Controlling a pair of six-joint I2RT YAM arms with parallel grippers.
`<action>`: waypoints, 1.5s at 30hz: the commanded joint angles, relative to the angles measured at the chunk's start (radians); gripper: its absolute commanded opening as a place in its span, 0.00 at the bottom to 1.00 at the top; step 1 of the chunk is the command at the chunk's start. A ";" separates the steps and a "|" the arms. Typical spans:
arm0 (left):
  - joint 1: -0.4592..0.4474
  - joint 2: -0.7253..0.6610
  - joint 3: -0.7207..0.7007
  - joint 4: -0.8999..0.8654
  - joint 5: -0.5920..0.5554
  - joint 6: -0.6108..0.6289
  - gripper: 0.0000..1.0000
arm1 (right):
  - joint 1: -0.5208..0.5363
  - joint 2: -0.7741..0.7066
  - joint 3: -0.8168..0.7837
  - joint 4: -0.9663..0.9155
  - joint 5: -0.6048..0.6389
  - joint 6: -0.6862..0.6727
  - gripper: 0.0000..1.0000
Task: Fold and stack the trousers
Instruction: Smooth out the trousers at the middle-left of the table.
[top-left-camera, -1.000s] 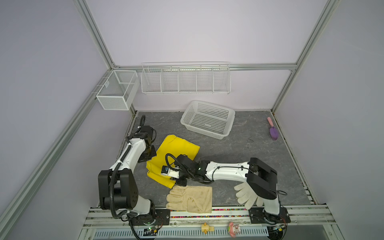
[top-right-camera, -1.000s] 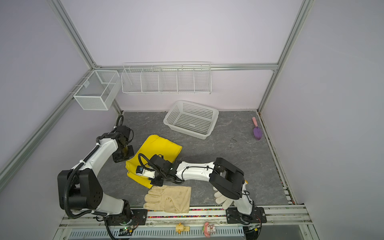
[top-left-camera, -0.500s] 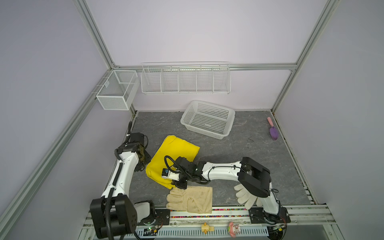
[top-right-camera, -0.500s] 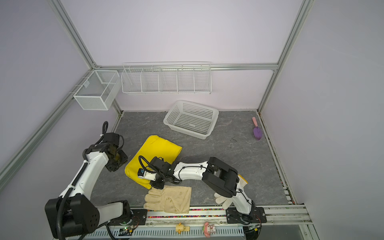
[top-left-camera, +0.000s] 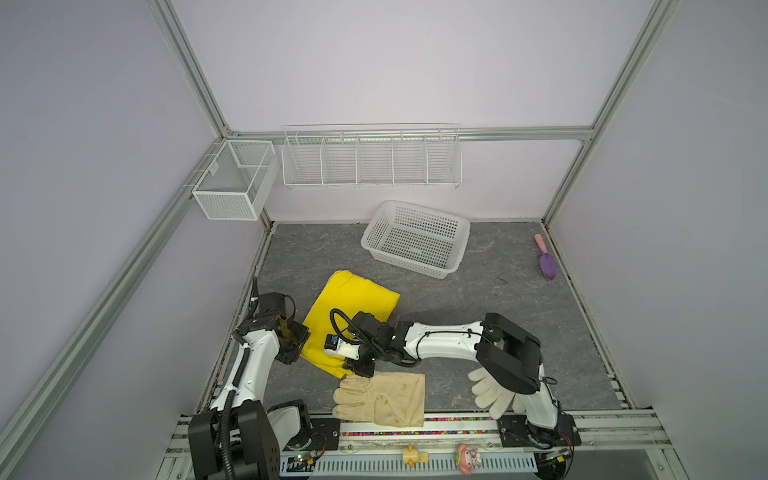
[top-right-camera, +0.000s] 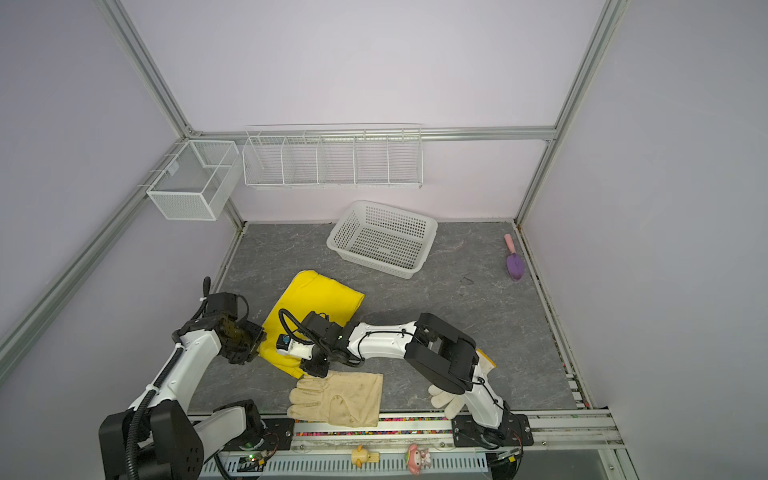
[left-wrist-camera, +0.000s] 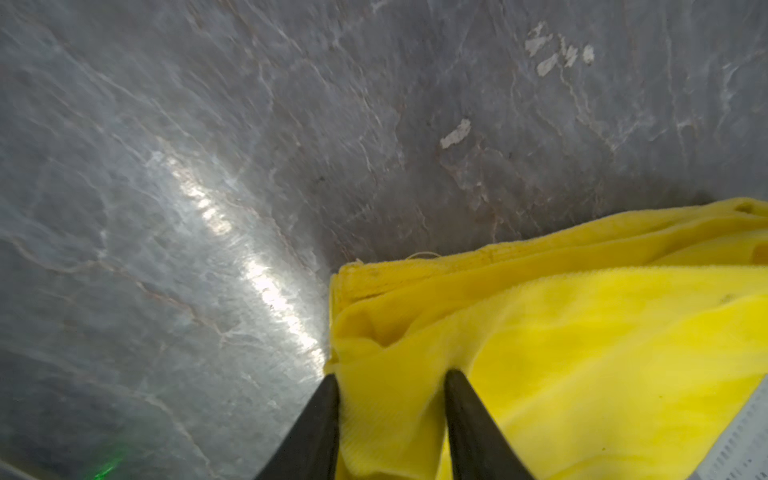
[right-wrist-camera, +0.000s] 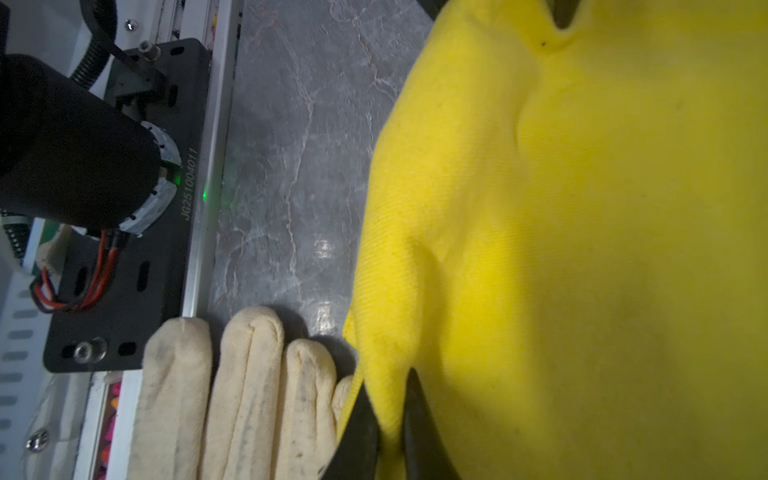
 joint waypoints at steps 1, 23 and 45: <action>0.007 0.009 -0.023 0.084 0.005 -0.040 0.32 | -0.007 0.013 0.012 -0.017 -0.024 -0.003 0.12; 0.010 0.109 0.133 -0.069 -0.267 0.319 0.24 | 0.020 0.063 0.075 -0.031 -0.209 0.018 0.41; -0.434 0.197 0.337 -0.075 -0.135 0.631 0.71 | -0.342 -0.402 -0.304 0.033 -0.188 0.246 0.71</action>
